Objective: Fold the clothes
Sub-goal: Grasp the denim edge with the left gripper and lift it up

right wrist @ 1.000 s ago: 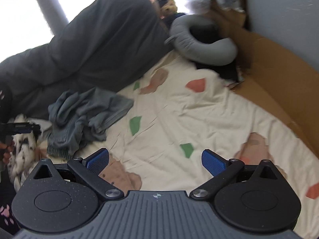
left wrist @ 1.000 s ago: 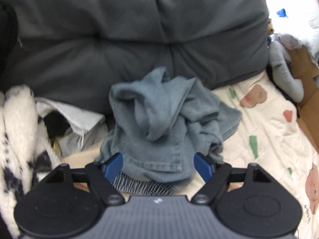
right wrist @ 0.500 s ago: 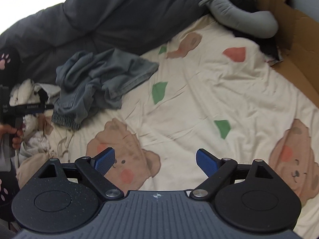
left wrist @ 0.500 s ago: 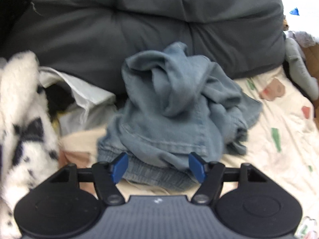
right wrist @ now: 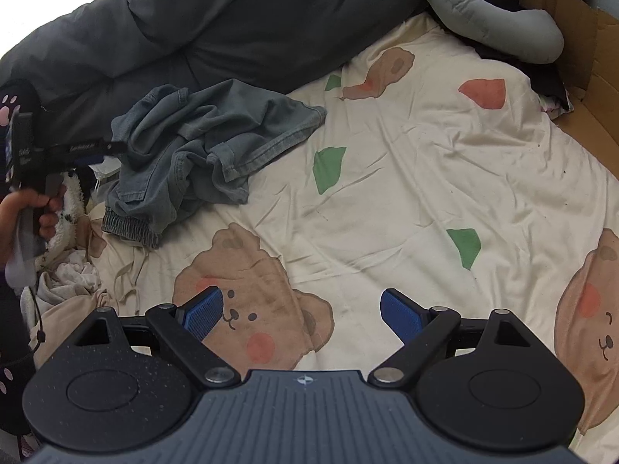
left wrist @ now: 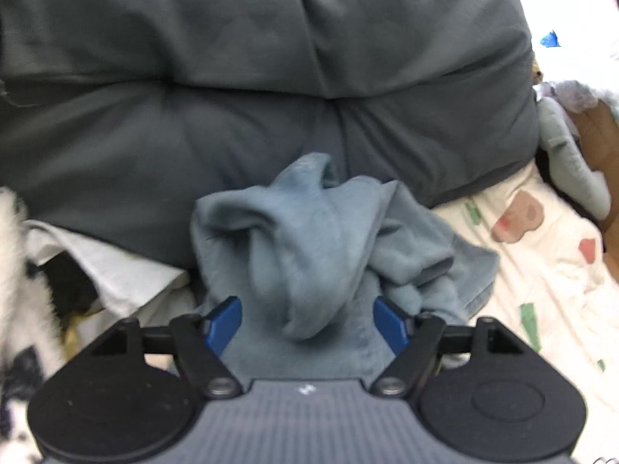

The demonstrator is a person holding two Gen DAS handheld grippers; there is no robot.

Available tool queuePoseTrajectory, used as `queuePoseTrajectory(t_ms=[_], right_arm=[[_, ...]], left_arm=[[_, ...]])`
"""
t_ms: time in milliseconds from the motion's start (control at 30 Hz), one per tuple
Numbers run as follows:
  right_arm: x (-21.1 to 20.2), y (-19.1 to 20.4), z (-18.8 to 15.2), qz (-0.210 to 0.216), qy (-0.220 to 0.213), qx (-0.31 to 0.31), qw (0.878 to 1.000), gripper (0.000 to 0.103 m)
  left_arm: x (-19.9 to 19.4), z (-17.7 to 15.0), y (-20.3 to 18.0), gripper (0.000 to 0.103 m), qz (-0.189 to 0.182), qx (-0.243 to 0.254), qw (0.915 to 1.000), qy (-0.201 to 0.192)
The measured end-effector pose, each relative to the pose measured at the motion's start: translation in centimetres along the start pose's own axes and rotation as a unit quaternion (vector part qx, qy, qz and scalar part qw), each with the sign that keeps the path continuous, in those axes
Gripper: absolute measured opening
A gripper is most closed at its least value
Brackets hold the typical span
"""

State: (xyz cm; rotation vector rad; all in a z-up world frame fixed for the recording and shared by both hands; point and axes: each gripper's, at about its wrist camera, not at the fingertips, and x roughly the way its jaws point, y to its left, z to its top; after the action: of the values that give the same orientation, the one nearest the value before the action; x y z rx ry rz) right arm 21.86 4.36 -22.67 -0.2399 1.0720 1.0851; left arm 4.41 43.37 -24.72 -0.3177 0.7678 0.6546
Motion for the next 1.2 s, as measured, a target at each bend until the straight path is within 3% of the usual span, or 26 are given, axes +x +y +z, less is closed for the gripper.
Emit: queuePoseTrajectory(t_ms=[133, 167, 200, 400, 800, 1033, 1200], right_arm=[[-0.2, -0.1, 0.0, 0.001, 0.0, 0.003, 1.0, 0.092], [-0.3, -0.1, 0.0, 0.002, -0.001, 0.004, 1.0, 0.092], [-0.3, -0.1, -0.1, 0.002, -0.001, 0.005, 1.0, 0.092], [-0.7, 0.5, 0.3, 0.011, -0.001, 0.01, 1.0, 0.092], [-1.9, 2.5, 2.3, 0.036, -0.023, 0.013, 0.999, 0.092], [-2.0, 2.8, 3.0, 0.054, -0.031, 0.018, 0.998, 0.092], [-1.6, 2.8, 3.3, 0.062, -0.031, 0.028, 0.997, 0.092]], left_arm=[[1.7, 0.6, -0.1, 0.063, -0.004, -0.01, 0.9999, 0.003], [2.0, 0.7, 0.0, 0.048, -0.005, -0.014, 0.9999, 0.006], [2.2, 0.8, 0.3, 0.042, -0.009, -0.024, 0.9996, 0.01], [0.3, 1.0, 0.1, 0.025, -0.043, -0.033, 0.9985, 0.0], [-4.6, -0.1, -3.1, 0.02, -0.134, -0.028, 0.9905, 0.005], [-7.0, -2.0, -5.7, 0.018, -0.196, -0.023, 0.9803, 0.013], [-7.5, -4.4, -7.8, 0.018, -0.229, -0.014, 0.9725, 0.042]])
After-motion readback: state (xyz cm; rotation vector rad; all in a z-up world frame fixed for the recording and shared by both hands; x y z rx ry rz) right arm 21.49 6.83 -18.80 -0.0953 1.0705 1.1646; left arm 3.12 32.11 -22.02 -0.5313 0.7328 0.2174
